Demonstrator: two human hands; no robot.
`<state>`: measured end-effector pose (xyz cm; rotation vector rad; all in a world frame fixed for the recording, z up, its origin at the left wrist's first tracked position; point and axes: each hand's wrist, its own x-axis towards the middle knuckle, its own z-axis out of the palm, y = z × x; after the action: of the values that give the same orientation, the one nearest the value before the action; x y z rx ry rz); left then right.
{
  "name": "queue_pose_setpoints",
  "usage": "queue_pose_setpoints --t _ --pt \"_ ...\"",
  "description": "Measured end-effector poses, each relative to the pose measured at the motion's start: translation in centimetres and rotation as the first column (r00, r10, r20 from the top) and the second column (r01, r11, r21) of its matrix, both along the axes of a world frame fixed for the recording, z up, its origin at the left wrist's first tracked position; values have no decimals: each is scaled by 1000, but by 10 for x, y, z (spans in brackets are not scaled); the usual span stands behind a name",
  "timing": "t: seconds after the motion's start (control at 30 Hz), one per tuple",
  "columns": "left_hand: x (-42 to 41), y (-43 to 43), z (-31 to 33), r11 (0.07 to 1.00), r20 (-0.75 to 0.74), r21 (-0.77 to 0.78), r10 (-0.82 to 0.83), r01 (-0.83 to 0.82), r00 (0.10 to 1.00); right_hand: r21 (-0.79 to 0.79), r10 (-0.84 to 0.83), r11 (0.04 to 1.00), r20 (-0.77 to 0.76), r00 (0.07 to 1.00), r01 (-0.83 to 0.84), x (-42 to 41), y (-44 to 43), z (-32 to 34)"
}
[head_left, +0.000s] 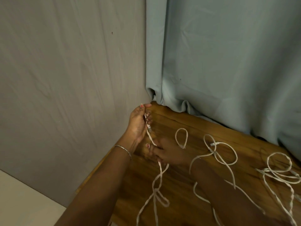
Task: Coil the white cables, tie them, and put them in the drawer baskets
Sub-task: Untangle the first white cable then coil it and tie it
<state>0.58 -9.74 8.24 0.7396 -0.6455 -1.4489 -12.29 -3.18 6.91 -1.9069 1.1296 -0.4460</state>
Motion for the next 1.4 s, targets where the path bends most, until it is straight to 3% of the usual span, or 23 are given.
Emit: queue_pose_setpoints --t 0.07,0.17,0.37,0.5,0.63,0.83,0.97,1.13,1.23,1.33,1.4 --pt "4 -1 -4 1000 206 -12 -10 13 978 -122 -11 993 -11 1000 10 -1 -7 1" --pt "13 -1 -10 998 522 -23 -31 50 853 -221 -79 972 -5 997 76 -6 -20 5" --pt "17 11 -3 980 751 44 -160 193 640 -198 -232 944 173 957 264 -10 -44 24" --pt "16 14 2 954 638 82 -274 289 720 -231 -300 910 209 931 345 -13 -61 34" --pt "16 13 4 929 353 160 -369 333 860 -206 -314 904 272 909 374 -12 -71 38" --pt "15 16 10 924 361 153 -383 351 850 -174 -359 882 357 863 439 -8 -79 33" --pt "15 13 6 925 161 141 -373 353 914 -140 -331 901 385 861 409 -8 -76 23" --pt "12 12 4 903 -117 94 -408 419 906 -424 -290 857 72 954 292 -12 -72 1" --pt "7 10 12 909 -233 42 -394 414 889 -398 -293 894 -178 939 204 -13 -62 -9" --pt "3 6 23 929 -274 4 -354 369 894 -352 -303 913 -246 921 206 -9 -50 -17" --pt "-1 4 26 957 -269 4 -279 290 922 -319 -308 929 -378 873 189 -4 -43 -14"
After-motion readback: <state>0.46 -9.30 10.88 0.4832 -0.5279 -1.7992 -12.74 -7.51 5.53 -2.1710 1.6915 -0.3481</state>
